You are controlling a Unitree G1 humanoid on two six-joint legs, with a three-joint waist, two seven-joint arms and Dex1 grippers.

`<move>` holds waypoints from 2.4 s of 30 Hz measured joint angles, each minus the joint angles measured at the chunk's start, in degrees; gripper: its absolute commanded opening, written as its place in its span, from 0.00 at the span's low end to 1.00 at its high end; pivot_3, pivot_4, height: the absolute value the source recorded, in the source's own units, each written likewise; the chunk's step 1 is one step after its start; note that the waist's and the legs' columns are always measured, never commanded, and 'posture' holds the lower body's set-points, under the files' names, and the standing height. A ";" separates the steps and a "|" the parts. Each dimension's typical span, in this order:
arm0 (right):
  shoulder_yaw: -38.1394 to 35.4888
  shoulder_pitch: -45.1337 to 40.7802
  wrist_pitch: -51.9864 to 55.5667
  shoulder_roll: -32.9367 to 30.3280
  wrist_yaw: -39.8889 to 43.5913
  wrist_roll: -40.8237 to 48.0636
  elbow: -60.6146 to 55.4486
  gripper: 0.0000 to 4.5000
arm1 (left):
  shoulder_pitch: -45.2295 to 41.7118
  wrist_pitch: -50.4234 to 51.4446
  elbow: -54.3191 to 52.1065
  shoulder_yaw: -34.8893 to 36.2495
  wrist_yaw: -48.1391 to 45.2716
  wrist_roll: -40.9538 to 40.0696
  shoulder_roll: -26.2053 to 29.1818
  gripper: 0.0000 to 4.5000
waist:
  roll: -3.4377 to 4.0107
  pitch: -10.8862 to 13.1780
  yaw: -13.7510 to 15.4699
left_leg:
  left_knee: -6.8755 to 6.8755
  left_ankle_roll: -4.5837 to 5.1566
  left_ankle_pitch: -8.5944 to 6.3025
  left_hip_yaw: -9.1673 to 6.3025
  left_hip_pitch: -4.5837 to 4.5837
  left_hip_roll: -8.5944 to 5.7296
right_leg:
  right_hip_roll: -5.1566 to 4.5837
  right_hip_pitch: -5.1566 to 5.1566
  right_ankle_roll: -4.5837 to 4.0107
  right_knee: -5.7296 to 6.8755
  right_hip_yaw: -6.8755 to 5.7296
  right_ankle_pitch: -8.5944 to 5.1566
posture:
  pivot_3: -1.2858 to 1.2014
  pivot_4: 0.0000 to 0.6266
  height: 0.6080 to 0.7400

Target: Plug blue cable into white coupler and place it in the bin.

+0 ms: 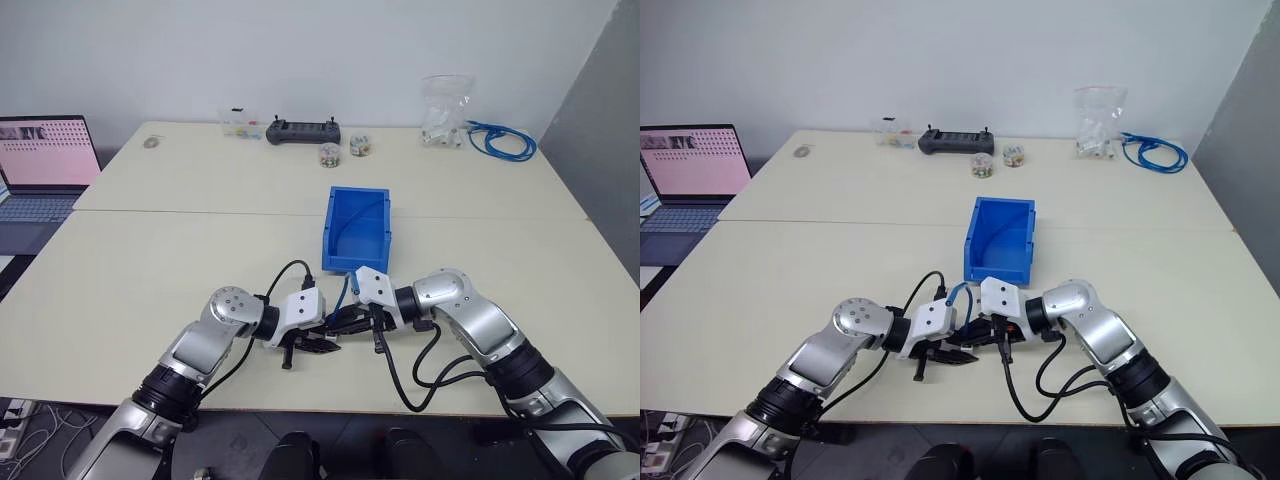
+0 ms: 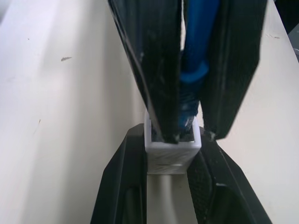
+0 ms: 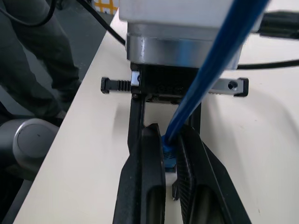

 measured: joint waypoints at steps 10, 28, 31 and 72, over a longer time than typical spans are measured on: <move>-0.64 -0.01 0.22 1.37 0.55 0.20 2.12 0.01 | 0.33 0.39 0.75 0.21 -0.11 -0.54 -0.22 0.33 | 0.19 -0.70 -0.08 | -0.01 0.04 -0.03 -0.02 0.05 0.01 | 0.00 0.03 -0.01 -0.02 0.01 -0.05 | 0.52 0.24 1.00; -20.02 -2.67 29.78 1.96 -12.67 16.60 -11.84 0.01 | 13.17 5.34 -10.84 17.69 4.69 -10.70 9.06 0.79 | 0.16 0.60 -1.09 | 0.09 0.03 -0.05 -0.18 -1.05 0.01 | -0.06 -1.06 -0.28 0.17 -0.05 0.12 | 0.52 0.24 1.00; -22.36 -9.84 32.17 1.81 -14.23 17.86 -7.52 0.01 | 13.58 6.26 -13.17 18.72 6.30 -11.54 9.07 0.79 | 0.16 0.64 -1.11 | 0.05 0.03 -0.05 -0.16 -1.03 0.01 | -0.05 -1.06 -0.29 0.15 -0.06 0.13 | 0.52 0.24 1.00; -33.17 5.34 32.92 -3.97 -14.22 16.20 -19.96 1.00 | 4.40 9.40 -5.22 27.54 19.10 -13.63 7.67 0.79 | 0.10 0.76 -1.55 | 0.26 -0.10 0.06 0.20 -1.74 -0.02 | -0.08 -2.16 -0.40 1.06 0.14 0.19 | 0.52 0.24 1.00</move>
